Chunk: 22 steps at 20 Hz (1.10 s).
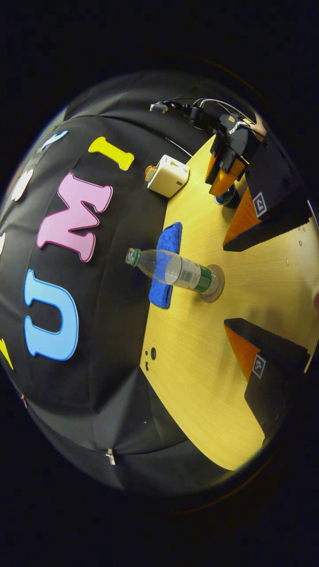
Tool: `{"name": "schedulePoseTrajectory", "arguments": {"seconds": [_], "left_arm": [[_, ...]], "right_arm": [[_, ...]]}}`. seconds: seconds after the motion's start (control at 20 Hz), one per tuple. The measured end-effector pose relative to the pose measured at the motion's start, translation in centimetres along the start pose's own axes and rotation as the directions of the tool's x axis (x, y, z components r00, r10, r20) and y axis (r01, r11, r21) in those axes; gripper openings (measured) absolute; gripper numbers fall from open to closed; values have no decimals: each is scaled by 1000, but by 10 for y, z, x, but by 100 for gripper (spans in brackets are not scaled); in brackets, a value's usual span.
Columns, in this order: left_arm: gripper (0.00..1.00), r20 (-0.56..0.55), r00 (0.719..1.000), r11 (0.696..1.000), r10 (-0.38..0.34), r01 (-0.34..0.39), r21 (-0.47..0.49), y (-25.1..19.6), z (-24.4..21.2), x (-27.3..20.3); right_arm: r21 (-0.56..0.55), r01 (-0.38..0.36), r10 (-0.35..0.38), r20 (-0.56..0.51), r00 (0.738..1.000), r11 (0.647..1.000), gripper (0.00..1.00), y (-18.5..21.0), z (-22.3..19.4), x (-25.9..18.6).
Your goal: Open the teacup lid with one hand, grasp the water bottle and pour water into the teacup with the other hand; after pouring, place the water bottle on the coaster and then close the teacup lid.
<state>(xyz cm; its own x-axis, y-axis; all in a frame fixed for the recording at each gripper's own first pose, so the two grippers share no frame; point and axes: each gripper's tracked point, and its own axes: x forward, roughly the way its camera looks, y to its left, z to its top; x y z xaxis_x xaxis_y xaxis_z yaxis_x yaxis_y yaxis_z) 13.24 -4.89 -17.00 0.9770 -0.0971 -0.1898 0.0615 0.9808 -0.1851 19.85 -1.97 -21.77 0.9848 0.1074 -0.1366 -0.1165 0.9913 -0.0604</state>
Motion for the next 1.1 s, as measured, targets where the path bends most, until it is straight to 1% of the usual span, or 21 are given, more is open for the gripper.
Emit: {"name": "schedulePoseTrajectory", "arguments": {"seconds": [0.05,0.1,0.15,0.2,0.25,0.3,0.35,0.5,0.55,0.6,0.65,0.7,0.8,0.9,1.0,1.1], "left_arm": [[95,10,1000,1000,-3,3,7,-3,5,0],[96,21,1000,1000,-3,3,10,-5,12,-1],[92,31,1000,1000,-2,2,9,-7,19,-3],[95,40,999,1000,1,-1,4,-9,27,-7],[95,50,999,1000,4,-4,1,-11,37,-12],[96,60,998,1000,6,-6,4,-13,48,-18],[96,73,997,1000,7,-8,13,-15,61,-26],[96,134,991,997,27,-36,63,-14,107,-56],[96,172,983,992,61,-78,94,-7,124,-70],[95,239,962,981,128,-159,115,3,145,-85],[95,290,944,971,155,-200,131,6,164,-101],[95,319,935,965,154,-212,154,4,176,-116],[95,339,931,958,134,-209,195,-12,184,-148],[95,340,935,961,98,-179,213,-25,191,-169],[95,349,935,966,68,-148,210,-35,195,-189],[94,342,938,975,56,-125,182,-39,188,-205]], "right_arm": [[6,1,-1,9,1000,1000,59,-1,7,-3],[15,4,-4,15,1000,1000,73,-3,14,-8],[21,17,-17,10,1000,1000,86,-5,18,-15],[26,28,-29,5,1000,999,100,-9,26,-23],[23,54,-54,-6,999,998,100,-14,32,-34],[13,76,-76,-16,997,997,96,-19,40,-46],[3,93,-92,-21,995,996,100,-23,50,-59],[0,123,-123,-23,992,992,100,-31,86,-95],[8,137,-137,-19,990,991,100,-34,99,-106],[16,145,-145,-16,989,989,100,-35,112,-117],[20,147,-147,-11,989,989,100,-33,125,-128],[16,154,-154,2,988,988,100,-32,139,-139],[10,173,-173,33,984,985,100,-30,167,-160],[25,167,-168,63,984,986,100,-18,193,-180],[18,155,-156,91,984,988,100,1,214,-200],[0,153,-152,125,980,988,100,19,229,-220]]}}
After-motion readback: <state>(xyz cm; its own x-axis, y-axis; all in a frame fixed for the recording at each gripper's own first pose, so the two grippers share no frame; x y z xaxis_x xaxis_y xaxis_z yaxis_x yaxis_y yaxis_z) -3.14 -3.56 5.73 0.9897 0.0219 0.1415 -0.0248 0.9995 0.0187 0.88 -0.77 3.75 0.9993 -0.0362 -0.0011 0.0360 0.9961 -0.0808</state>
